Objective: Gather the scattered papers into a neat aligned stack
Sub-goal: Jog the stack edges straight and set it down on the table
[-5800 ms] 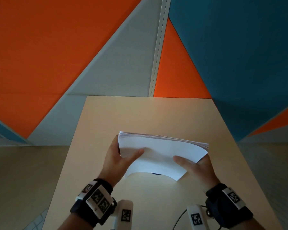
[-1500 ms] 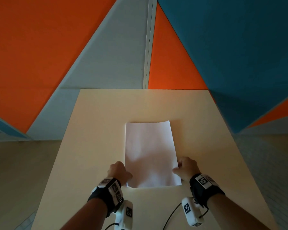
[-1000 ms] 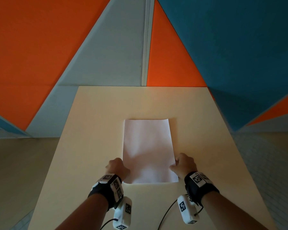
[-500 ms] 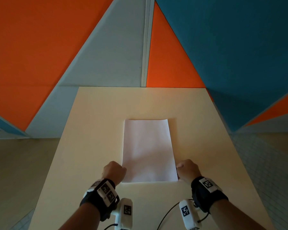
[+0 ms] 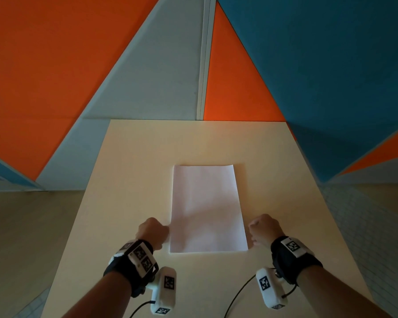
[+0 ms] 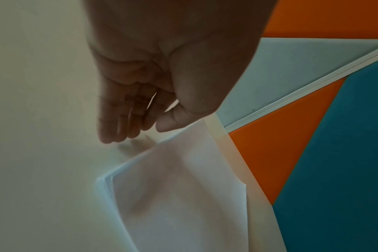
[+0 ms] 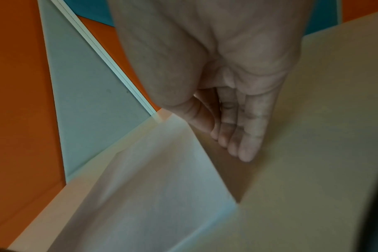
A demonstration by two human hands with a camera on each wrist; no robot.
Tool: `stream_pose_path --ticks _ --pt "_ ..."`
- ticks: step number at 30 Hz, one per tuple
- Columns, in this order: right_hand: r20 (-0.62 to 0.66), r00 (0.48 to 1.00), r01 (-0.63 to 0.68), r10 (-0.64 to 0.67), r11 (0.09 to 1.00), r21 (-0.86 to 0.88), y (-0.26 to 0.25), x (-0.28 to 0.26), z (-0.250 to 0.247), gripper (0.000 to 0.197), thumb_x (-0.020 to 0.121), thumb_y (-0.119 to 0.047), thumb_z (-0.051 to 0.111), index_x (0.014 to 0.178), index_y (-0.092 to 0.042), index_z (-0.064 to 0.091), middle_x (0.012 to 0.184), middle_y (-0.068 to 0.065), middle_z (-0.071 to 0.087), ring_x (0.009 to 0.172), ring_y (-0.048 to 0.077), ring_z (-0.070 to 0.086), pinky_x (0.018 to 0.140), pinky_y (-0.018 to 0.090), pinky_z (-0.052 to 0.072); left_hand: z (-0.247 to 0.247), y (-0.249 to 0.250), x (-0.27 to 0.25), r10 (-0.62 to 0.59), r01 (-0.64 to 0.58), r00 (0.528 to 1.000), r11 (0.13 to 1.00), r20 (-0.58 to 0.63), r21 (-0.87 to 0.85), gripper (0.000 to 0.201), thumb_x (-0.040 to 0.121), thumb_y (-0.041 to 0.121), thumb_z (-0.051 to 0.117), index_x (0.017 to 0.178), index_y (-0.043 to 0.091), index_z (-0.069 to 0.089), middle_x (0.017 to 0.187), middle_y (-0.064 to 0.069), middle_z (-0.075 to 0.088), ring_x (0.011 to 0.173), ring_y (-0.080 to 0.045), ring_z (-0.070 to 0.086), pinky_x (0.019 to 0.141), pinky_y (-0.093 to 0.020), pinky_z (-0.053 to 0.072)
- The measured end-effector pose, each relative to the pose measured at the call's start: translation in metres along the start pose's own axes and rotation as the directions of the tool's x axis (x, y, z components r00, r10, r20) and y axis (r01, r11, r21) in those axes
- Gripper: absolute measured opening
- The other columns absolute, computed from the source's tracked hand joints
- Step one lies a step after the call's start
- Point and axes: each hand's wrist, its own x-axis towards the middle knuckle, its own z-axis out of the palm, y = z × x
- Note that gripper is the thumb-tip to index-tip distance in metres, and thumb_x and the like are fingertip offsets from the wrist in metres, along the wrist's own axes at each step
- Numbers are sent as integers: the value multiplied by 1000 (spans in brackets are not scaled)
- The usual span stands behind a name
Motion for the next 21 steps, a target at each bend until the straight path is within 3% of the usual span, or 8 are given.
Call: stream_pose_path --ticks 6,9,11,12,14,16,18,21 --pt "-42 999 8 -8 1000 1 -23 15 -32 26 93 -3 45 97 0 71 90 18 74 79 30 73 78 38 62 -22 11 23 94 -98 994 992 -49 -81 31 91 7 51 67 28 51 98 -10 62 104 -35 66 88 -46 56" --pt "-57 998 24 -22 999 31 -39 29 -43 29 93 -2 42 100 -7 70 92 15 74 79 28 72 72 32 61 -25 26 39 112 -114 993 977 -18 -178 18 90 4 53 96 16 64 104 -10 59 104 -33 63 93 -47 54" --pt "-67 997 32 -28 998 59 -50 42 -46 28 95 -4 43 101 -5 70 93 16 73 83 30 73 77 35 62 -24 34 52 125 -123 992 975 -1 -186 32 89 4 55 120 5 61 106 -9 58 107 -33 62 94 -47 53" --pt "-69 997 32 -27 997 71 -55 47 -47 28 95 -5 43 101 -4 70 93 16 73 84 30 73 79 37 62 -24 39 56 137 -134 991 975 3 -177 35 88 5 56 123 4 60 106 -8 58 110 -33 62 95 -47 53" --pt "-64 997 35 -30 997 76 -66 59 -48 29 95 -5 42 102 0 70 93 18 73 85 32 73 81 40 62 -23 47 66 168 -163 986 974 16 -158 28 86 8 57 111 13 65 105 -7 58 115 -36 60 97 -47 51" --pt "-55 998 29 -25 997 74 -76 68 -48 29 94 -3 42 102 2 69 94 19 73 86 34 73 82 43 61 -22 55 73 189 -184 982 973 23 -141 20 84 9 56 85 28 60 104 -8 59 115 -39 59 97 -49 50" --pt "-51 999 10 -6 997 82 -84 76 -48 27 95 -2 42 103 2 67 96 20 72 86 34 73 80 43 62 -21 60 82 201 -195 979 971 30 -138 23 81 10 54 70 30 55 102 -13 63 112 -41 61 95 -51 51" --pt "-41 999 -24 27 996 85 -92 86 -45 26 96 -2 42 106 3 65 94 19 70 80 31 70 77 41 62 -20 66 87 222 -214 974 967 47 -136 23 80 9 52 66 27 55 112 -25 66 109 -43 62 93 -53 52"
